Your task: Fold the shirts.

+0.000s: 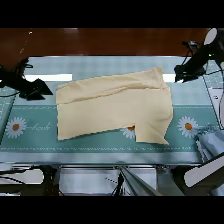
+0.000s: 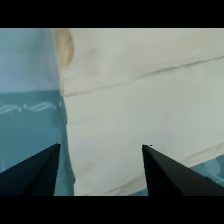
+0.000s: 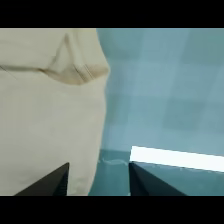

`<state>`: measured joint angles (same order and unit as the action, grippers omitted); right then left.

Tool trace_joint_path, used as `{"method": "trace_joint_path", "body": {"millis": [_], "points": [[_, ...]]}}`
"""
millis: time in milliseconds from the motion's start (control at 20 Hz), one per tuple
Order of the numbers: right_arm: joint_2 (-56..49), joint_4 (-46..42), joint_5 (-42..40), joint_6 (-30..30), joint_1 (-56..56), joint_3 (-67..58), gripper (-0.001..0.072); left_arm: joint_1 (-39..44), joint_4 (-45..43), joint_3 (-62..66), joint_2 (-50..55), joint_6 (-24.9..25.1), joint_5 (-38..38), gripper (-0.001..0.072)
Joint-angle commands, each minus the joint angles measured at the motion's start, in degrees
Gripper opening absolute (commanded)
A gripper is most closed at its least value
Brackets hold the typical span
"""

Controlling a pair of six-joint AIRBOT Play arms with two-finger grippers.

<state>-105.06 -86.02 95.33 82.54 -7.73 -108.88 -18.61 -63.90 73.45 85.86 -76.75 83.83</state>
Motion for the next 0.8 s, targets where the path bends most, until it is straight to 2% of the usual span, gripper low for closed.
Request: {"method": "trace_joint_path", "body": {"millis": [0, 150, 300, 400, 750], "points": [[4.2, 1.3, 2.5, -1.8, -5.6, 7.9, 0.0494, -3.6, -2.8, -14.5, -8.2, 0.2, 0.0, 0.0642], [8.6, 8.9, -4.0, -3.1, -10.2, 20.0, 0.0496, -4.3, -0.3, -30.0, -13.5, 1.8, -2.4, 0.0643], [11.0, 15.4, -8.6, -5.7, -13.4, 29.0, 0.0497, -4.3, 0.0, -38.4, -15.6, 3.3, -4.8, 0.0643], [11.7, 17.7, -10.1, -7.4, -14.1, 31.6, 0.0497, -4.3, 0.1, -40.5, -15.5, 4.1, -6.0, 0.0680], [14.7, 20.7, -12.6, -8.5, -14.0, 32.5, 0.0496, -0.8, 10.9, -43.8, -15.3, 4.1, -17.4, 0.0676]]}}
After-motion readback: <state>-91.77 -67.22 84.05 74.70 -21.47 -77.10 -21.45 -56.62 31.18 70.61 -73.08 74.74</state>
